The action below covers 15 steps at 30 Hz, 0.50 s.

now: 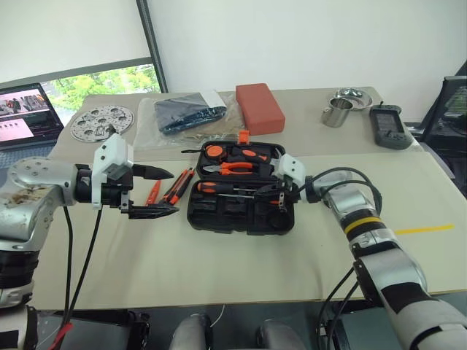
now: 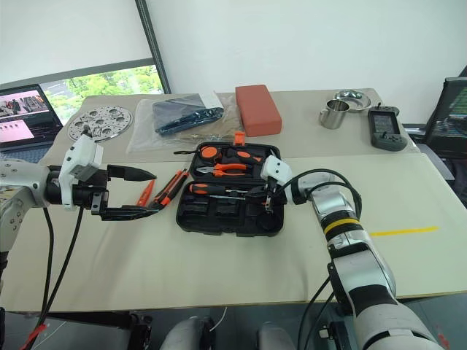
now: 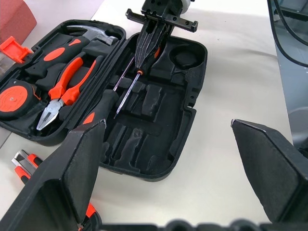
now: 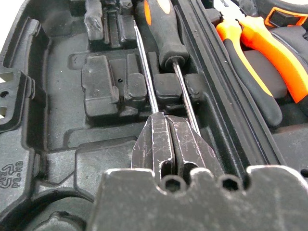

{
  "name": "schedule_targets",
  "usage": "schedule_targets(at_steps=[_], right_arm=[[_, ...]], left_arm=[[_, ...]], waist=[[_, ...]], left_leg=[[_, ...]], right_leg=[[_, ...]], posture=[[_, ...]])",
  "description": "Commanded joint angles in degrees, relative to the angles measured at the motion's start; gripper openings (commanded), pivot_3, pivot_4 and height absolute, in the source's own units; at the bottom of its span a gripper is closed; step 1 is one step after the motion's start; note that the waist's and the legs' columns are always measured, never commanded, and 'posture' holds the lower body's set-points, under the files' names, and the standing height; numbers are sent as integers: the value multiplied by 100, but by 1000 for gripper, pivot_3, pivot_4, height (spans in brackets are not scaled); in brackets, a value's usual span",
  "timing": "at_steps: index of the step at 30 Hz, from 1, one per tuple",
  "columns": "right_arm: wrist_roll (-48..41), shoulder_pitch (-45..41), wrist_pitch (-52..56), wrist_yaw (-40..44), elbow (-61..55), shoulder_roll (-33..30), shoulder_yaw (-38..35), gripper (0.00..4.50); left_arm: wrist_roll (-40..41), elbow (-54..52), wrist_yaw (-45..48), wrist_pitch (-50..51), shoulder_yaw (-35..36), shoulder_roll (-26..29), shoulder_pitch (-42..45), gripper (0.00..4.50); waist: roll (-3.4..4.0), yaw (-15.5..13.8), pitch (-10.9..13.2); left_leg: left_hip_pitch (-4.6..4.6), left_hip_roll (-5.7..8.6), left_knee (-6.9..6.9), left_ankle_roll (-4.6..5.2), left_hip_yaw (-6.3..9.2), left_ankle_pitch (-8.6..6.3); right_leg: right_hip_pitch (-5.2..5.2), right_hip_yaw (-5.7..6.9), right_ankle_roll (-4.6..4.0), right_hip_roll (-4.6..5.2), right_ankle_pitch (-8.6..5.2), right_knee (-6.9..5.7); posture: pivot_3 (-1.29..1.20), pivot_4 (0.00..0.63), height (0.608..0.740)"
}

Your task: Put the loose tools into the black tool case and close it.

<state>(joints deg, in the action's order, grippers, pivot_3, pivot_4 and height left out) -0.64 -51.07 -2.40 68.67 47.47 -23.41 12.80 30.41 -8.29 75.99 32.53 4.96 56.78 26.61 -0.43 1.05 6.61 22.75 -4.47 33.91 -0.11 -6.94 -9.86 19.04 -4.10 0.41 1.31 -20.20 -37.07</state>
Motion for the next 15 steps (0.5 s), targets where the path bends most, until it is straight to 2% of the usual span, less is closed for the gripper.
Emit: schedule_targets(at_steps=[1,9,15], right_arm=[[319,26,62,-116,130,-15,180,42],[432,93,-51,-182,105,-32,240,42],[-345,-39,127,-84,-483,123,-401,42]], left_arm=[[12,-149,6,-102,132,118,15,4500],[16,-119,-2,-111,112,81,52,4500],[22,-63,-312,-69,266,-65,-78,4500]], waist=[[0,0,0],[0,3,0],[-1,15,3]], left_leg=[[-2,0,0,0,0,0],[-49,2,-3,1,0,-2],[-47,1,-4,1,1,-2]], right_leg=[[-1,0,0,0,0,0],[-54,1,-3,3,-1,4],[-53,2,-6,3,-3,5]], posture=[[0,150,740],[0,150,740],[0,150,740]])
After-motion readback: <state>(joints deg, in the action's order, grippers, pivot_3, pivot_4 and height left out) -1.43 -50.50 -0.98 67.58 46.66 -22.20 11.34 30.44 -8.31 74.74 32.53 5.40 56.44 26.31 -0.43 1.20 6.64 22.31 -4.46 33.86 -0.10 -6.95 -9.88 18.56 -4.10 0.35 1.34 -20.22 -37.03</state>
